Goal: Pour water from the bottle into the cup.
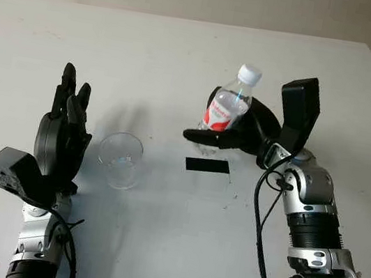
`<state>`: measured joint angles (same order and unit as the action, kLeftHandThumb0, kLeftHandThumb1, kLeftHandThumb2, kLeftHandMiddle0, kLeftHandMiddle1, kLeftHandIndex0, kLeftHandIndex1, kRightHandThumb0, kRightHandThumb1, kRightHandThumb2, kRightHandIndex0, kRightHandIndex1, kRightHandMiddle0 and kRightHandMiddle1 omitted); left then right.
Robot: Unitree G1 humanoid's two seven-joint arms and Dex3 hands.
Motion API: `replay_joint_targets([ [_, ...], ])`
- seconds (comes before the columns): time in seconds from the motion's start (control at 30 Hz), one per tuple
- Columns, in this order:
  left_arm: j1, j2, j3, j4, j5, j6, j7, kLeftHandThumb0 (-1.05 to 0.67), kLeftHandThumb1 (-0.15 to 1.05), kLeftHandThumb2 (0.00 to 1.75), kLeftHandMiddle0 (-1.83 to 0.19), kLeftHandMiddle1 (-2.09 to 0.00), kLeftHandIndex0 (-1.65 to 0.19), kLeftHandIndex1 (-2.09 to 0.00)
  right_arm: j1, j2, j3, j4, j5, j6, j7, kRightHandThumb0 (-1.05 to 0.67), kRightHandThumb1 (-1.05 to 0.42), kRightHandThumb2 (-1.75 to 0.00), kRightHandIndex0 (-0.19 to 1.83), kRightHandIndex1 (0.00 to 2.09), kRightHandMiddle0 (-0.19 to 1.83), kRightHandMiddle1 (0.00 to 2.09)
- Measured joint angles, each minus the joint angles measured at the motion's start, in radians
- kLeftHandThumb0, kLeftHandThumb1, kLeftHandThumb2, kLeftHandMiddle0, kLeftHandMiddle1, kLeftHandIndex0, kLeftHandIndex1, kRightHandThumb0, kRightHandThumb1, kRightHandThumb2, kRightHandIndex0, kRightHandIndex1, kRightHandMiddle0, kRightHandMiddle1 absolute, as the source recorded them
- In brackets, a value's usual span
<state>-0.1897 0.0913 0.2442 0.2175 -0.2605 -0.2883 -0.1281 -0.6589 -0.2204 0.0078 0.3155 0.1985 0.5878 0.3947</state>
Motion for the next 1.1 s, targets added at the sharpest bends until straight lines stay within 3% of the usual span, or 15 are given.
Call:
replay_joint_targets([
  [1.1,0.010,0.002,0.008,-0.007,0.000,0.001,-0.017,-0.89,1.05,0.66,0.19,-0.39,0.06,0.00,0.018,0.001,0.026,0.000,-0.048,-0.005,-0.006,-0.20,-1.04,-0.34,1.70,2.09,0.59,2.09],
])
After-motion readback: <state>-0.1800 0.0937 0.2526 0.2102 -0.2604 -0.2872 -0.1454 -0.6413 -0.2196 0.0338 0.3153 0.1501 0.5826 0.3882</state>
